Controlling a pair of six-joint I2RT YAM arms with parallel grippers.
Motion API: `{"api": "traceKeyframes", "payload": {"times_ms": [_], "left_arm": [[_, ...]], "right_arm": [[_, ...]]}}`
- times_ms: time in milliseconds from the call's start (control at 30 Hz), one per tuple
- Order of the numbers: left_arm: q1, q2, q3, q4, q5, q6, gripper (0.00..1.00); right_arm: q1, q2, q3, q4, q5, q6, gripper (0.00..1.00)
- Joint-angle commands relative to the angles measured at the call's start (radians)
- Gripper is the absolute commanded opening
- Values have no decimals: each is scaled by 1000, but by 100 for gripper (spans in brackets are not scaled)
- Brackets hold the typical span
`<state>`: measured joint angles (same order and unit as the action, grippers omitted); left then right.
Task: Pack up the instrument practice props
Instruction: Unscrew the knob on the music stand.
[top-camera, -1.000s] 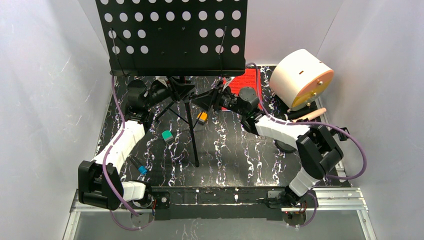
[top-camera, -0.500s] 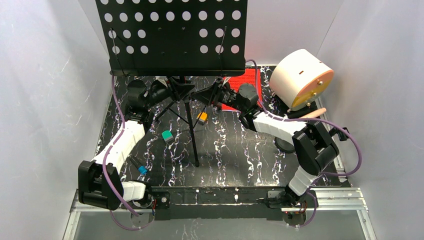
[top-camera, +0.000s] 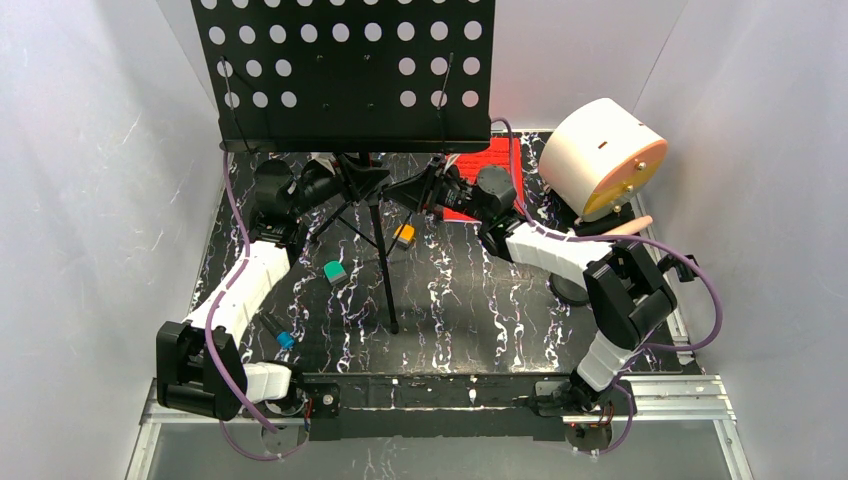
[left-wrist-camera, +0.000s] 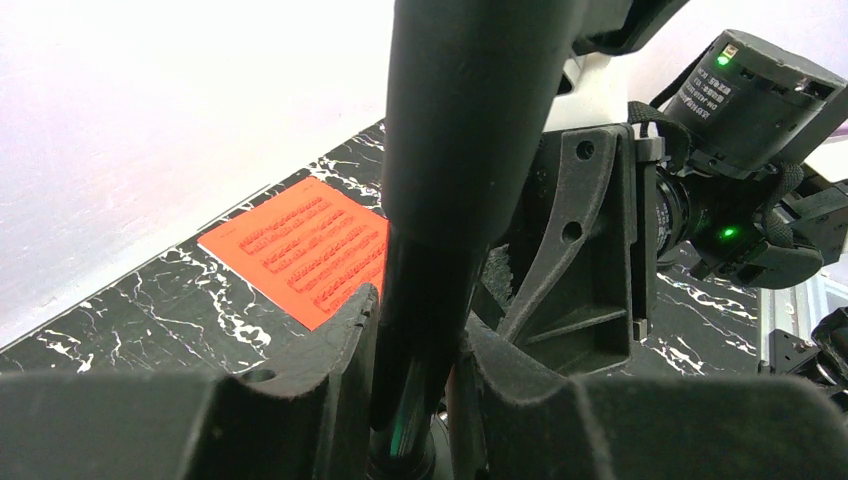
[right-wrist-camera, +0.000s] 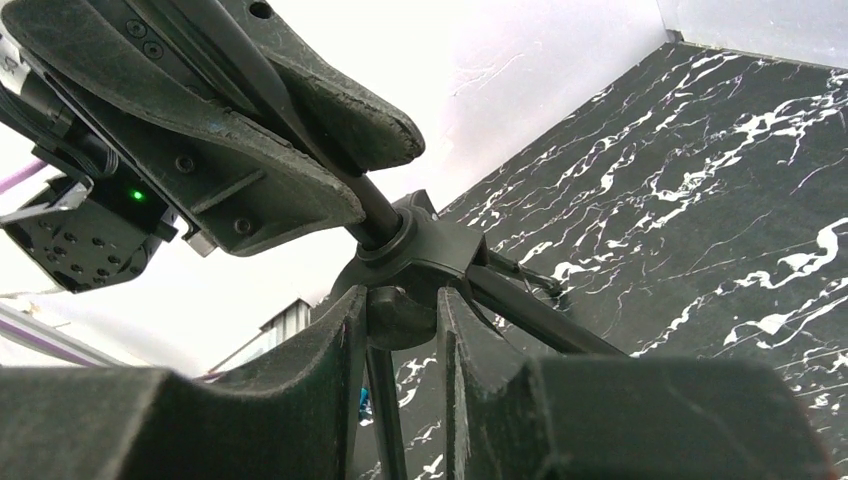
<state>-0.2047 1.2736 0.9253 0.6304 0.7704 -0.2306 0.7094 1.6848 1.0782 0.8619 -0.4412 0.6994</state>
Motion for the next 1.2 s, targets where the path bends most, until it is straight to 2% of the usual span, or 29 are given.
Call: {"api": "traceKeyframes", "payload": {"times_ms": [0, 67, 200, 333, 467, 633, 767, 833, 933, 1000, 1100, 1167], "left_arm": [[11, 12, 10, -107, -35, -65, 0], [11, 15, 10, -107, -34, -67, 0], [11, 15, 12, -108, -33, -69, 0], [11, 18, 13, -107, -33, -75, 0], [11, 18, 15, -108, -33, -78, 0], [11, 20, 16, -111, -37, -79, 0], [11, 22, 17, -112, -37, -81, 0], [11, 21, 17, -112, -39, -82, 0], [11, 20, 15, -113, -46, -79, 0], [12, 18, 15, -115, -48, -76, 0], [11, 20, 16, -116, -49, -76, 0], [11, 20, 16, -117, -48, -76, 0]], "right_arm": [[3, -7, 55, 20, -100, -100, 13], [9, -12, 50, 3, -119, -182, 3], [30, -40, 40, -75, -172, -447, 1], [102, -87, 42, -289, -139, -1003, 1], [208, -123, -4, -405, 70, -1517, 1], [317, -126, -118, -332, 341, -2096, 1], [340, -105, -177, -235, 434, -2441, 1], [343, -92, -184, -194, 475, -2509, 1], [358, -105, -180, -163, 469, -2443, 1], [370, -123, -177, -141, 467, -2314, 1], [373, -159, -165, -130, 477, -2075, 10], [370, -191, -146, -153, 489, -1867, 21]]}}
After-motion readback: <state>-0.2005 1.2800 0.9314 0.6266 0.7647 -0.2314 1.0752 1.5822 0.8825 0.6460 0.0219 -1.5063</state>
